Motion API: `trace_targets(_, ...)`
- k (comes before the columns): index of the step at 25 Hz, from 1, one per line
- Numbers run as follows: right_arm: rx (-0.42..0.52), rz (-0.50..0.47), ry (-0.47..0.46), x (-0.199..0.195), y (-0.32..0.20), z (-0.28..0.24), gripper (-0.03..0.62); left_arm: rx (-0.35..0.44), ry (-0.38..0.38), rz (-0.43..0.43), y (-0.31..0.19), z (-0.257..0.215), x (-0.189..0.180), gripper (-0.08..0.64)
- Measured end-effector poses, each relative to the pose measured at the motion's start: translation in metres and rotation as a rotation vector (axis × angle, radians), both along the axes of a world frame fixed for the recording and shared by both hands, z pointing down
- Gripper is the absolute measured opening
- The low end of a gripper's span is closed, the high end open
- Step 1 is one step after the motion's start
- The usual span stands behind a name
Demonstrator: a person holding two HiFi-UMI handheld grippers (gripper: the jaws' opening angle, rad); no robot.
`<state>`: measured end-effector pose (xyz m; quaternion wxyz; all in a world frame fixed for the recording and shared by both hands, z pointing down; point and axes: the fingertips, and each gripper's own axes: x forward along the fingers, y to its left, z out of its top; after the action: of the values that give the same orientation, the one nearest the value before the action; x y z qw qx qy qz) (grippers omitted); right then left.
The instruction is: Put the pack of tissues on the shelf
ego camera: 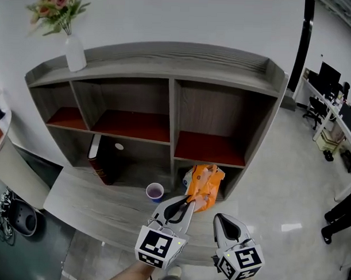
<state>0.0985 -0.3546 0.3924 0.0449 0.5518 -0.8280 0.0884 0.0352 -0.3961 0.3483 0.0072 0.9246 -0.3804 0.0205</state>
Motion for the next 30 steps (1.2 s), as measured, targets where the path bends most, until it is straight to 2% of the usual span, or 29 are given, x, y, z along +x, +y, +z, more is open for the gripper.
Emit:
trace_targets(5,0.019,0.018,0.005,-0.004,-0.029,-0.011,-0.002,0.022,0.037,0.027,-0.029,-0.018,0.0,0.003)
trace_targets(8,0.034,0.019,0.015,-0.002,-0.041,-0.02,-0.002,0.072,0.08,0.04,-0.033,-0.036,0.001,0.005)
trace_targets(12,0.043,-0.003,0.005,0.002,-0.051,-0.028,-0.002,0.078,0.083,0.039,-0.035,-0.05,0.0,0.005)
trace_targets(23,0.059,-0.092,-0.005,0.027,-0.076,-0.038,-0.002,0.095,0.023,-0.13,-0.082,-0.046,0.023,0.005)
trace_targets(30,0.035,-0.146,-0.022,0.034,-0.089,-0.028,-0.002,0.091,-0.028,-0.224,-0.106,-0.037,0.03,0.009)
